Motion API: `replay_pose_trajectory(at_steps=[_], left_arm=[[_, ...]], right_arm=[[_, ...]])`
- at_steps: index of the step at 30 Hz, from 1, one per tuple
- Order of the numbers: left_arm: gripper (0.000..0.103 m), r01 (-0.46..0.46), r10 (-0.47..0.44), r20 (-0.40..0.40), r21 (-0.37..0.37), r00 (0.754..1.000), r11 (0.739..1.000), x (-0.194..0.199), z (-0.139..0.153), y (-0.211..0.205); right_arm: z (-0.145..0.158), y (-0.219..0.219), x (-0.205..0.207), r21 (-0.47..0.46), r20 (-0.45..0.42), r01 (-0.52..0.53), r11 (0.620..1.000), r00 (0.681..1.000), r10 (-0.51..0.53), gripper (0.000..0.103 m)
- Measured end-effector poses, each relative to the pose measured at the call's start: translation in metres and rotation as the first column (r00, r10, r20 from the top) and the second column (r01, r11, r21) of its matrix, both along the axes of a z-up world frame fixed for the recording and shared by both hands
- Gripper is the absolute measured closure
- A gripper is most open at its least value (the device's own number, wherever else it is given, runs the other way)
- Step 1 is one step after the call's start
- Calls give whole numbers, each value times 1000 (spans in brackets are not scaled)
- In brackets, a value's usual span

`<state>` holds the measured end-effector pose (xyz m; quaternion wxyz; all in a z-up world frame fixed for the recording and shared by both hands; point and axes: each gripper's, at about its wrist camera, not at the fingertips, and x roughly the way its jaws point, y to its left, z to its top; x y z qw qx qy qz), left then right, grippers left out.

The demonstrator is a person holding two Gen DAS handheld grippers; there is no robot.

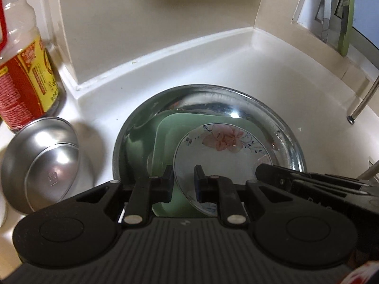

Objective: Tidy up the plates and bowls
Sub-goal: 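Carry the flower plate onto the green tray and open both grippers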

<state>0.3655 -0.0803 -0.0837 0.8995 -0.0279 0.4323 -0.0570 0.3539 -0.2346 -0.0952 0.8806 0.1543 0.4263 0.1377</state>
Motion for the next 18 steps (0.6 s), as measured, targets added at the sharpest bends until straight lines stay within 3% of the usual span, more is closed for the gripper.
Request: replay_pose_trajectory(at_steps=[18], left_arm=[[87,12,-12,-15,5,1000,1000,14,-9,-1]], right_arm=[[-8,3,11,4,-26,23,1000,999,-23,96]])
